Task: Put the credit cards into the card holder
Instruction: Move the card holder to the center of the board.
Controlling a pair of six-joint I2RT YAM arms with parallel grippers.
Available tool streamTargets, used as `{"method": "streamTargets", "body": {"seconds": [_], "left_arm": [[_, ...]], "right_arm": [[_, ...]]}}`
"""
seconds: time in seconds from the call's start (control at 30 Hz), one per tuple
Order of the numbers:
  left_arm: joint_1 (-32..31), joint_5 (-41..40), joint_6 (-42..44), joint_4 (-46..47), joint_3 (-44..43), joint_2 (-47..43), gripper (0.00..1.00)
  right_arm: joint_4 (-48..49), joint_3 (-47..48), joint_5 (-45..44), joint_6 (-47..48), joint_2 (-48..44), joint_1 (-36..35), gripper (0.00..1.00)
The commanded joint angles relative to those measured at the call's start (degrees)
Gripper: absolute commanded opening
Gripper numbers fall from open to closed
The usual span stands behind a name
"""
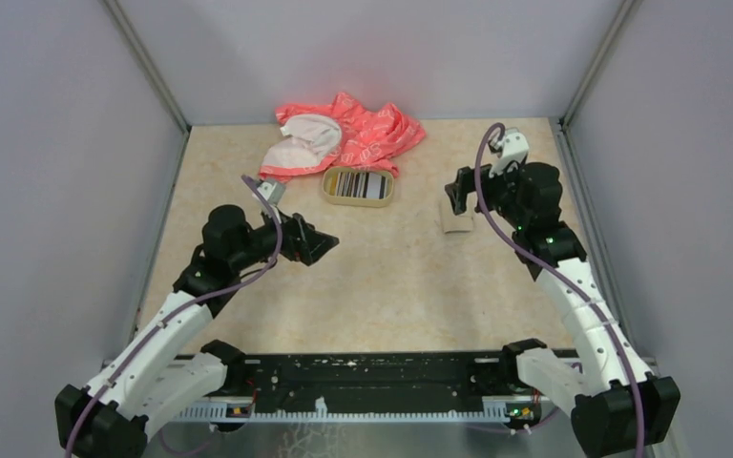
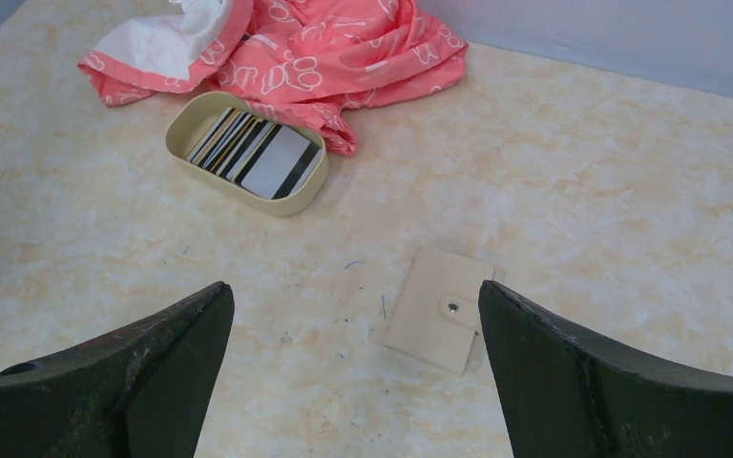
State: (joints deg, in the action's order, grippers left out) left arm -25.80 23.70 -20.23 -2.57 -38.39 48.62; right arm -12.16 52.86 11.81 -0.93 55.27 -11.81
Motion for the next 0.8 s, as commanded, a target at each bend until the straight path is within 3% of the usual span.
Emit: {"method": "streamTargets", "body": {"seconds": [0.0,0.17,0.3,0.6,0.77], "left_arm": [[0.4,2.7,-1.3,4.9,1.6,-0.8,0.99],[0.4,6.1,-3.5,9.8,4.6,0.1,0.99],[0.4,8.0,-4.5,13.0,5.9,1.2,0.99],[0.4,17.2,-8.2,26.3,8.6,9.3,0.98],[-2.8,16.8,-19.5,41.7,12.9,15.0,0.92]], "right_arm": [[4.1,0.4,0.8,-1.0,2.0,0.2,0.98],[-1.0,1.6,6.4,12.7,9.0,0.4,0.98],[-5.3,2.8,16.9,18.7,12.8,0.4,0.98],[-9.6,6.5,10.4,19.5,21.5,1.9,0.97],[-10.9,7.5,10.7,18.7,25.3,5.3,0.96]]}}
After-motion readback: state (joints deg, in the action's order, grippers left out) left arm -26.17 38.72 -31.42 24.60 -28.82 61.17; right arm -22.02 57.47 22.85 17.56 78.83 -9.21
